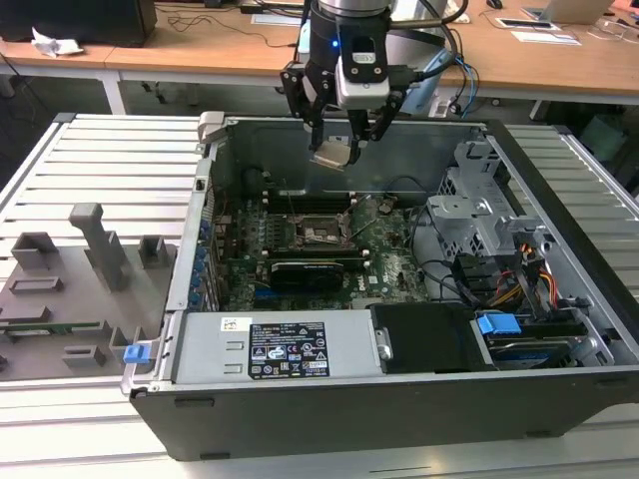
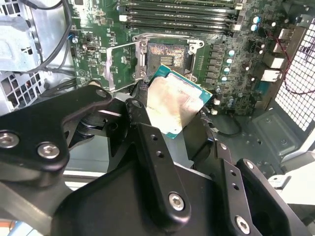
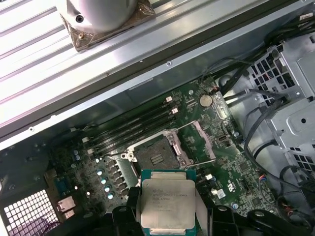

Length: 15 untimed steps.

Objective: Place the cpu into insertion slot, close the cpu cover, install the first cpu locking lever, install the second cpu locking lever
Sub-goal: 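Place the cpu into insertion slot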

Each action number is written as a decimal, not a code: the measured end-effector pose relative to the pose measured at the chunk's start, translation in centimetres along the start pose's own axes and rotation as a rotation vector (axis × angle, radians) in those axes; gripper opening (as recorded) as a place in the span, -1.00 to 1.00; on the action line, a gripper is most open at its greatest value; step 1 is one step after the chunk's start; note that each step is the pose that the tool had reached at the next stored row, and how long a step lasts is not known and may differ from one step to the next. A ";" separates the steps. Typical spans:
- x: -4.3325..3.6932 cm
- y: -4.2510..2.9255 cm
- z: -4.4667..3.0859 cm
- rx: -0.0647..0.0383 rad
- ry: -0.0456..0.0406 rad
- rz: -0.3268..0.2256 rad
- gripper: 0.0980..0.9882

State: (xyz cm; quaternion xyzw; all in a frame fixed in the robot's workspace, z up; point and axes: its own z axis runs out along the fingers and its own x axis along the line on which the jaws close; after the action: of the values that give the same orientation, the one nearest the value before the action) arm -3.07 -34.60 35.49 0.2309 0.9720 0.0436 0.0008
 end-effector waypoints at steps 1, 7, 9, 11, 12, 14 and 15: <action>0.00 0.00 0.00 0.000 -0.0008 0.009 -0.02; 0.00 0.00 0.06 -0.001 -0.0062 0.072 -0.02; 0.00 0.00 0.11 -0.002 -0.0090 0.104 -0.02; -0.01 -0.01 0.18 -0.002 -0.0131 0.150 -0.02; -0.01 -0.01 0.21 -0.003 -0.0148 0.170 -0.02; 0.00 -0.02 0.25 -0.003 -0.0172 0.197 -0.02; -0.01 -0.02 0.26 -0.003 -0.0183 0.210 -0.02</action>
State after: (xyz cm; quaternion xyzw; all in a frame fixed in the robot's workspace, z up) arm -3.07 -34.60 35.23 0.3319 0.9423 0.0429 0.0055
